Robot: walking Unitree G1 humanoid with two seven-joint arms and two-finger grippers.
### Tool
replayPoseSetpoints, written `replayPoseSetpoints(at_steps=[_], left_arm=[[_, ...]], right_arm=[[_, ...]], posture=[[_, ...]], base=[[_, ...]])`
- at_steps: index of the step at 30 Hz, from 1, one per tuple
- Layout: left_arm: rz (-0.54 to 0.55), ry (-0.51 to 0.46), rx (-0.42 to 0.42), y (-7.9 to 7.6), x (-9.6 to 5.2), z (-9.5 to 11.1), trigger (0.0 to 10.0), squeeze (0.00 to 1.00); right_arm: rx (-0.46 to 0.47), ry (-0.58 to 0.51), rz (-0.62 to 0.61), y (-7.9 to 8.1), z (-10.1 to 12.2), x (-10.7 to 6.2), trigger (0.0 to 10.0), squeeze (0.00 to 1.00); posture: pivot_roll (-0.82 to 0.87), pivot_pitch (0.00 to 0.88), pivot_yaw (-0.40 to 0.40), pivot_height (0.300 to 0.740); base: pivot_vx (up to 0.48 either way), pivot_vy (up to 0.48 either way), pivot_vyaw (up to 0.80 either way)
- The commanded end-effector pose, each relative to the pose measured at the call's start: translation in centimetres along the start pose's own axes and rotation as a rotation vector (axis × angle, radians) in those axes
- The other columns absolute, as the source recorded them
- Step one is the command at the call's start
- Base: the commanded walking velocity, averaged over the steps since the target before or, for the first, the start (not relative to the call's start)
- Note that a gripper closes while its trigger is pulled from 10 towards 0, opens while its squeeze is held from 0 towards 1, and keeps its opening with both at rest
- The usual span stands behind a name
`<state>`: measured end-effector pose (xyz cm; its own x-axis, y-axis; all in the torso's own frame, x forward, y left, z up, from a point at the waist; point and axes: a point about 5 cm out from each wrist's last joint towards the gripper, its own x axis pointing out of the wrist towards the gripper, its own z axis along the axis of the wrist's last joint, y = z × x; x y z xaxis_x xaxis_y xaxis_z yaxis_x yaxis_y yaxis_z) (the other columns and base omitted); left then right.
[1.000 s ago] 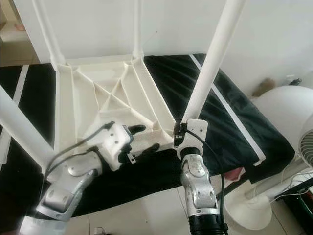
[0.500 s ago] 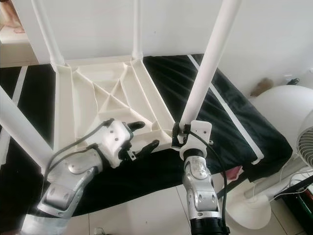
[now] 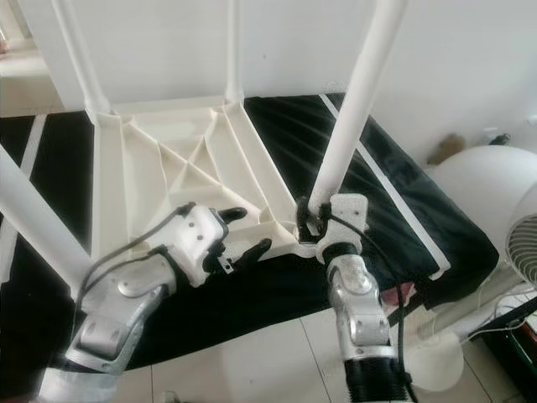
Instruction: Building children table
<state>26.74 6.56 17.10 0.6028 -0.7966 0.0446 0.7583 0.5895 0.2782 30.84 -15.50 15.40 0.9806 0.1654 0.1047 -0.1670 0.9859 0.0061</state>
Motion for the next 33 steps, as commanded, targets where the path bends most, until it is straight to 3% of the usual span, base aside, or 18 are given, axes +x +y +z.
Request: replayPoseSetpoints(at_steps=[1, 9, 15, 16, 18, 26, 27, 33], left_arm=[[0.079, 0.006, -0.010, 0.3, 0.1, -0.3, 10.0, 0.00], [0.040, 0.000, 0.016, -0.1, 0.2, -0.1, 10.0, 0.00], [0.044, -0.018, 0.017, -0.1, 0.1, 0.2, 10.0, 0.00], [0.043, -0.018, 0.009, -0.2, 0.1, 0.2, 10.0, 0.00], [0.040, -0.020, 0.005, -0.3, 0.1, 0.2, 10.0, 0.00], [0.036, -0.024, 0.003, -0.3, 0.1, 0.2, 10.0, 0.00], [0.035, -0.025, 0.002, -0.3, 0.1, 0.2, 10.0, 0.00], [0.027, -0.025, -0.006, -0.3, 0.1, 0.2, 10.0, 0.00]], right_arm=[[0.013, 0.007, 0.032, -0.8, -0.1, 0.1, 10.0, 0.00], [-0.080, 0.083, 0.303, -1.3, -0.6, 0.8, 10.0, 0.00], [-0.102, 0.103, 0.375, -1.4, -1.3, 0.8, 10.0, 0.00], [-0.107, 0.107, 0.382, -1.5, -1.4, 0.8, 0.1, 0.00], [-0.111, 0.110, 0.393, -1.6, -1.5, 0.7, 0.0, 0.00], [-0.103, 0.128, 0.386, -2.5, -1.8, 0.6, 0.0, 0.00], [-0.087, 0.133, 0.369, -2.6, -1.9, 0.6, 10.0, 0.00], [0.007, 0.149, 0.297, -2.2, -2.0, 0.5, 10.0, 0.00]], posture=[[-0.01, 0.029, -0.063, 0.740], [0.00, 0.033, -0.070, 0.740], [0.01, 0.041, -0.078, 0.740], [0.01, 0.045, -0.078, 0.740], [0.01, 0.047, -0.078, 0.740], [0.00, 0.053, -0.074, 0.740], [0.00, 0.052, -0.073, 0.740], [-0.01, 0.059, -0.066, 0.740]], base=[[0.000, 0.000, 0.00], [0.000, 0.000, 0.00], [0.000, 0.000, 0.00], [0.000, 0.000, 0.00], [0.000, 0.000, 0.00], [0.000, 0.000, 0.00], [0.000, 0.000, 0.00], [0.000, 0.000, 0.00]])
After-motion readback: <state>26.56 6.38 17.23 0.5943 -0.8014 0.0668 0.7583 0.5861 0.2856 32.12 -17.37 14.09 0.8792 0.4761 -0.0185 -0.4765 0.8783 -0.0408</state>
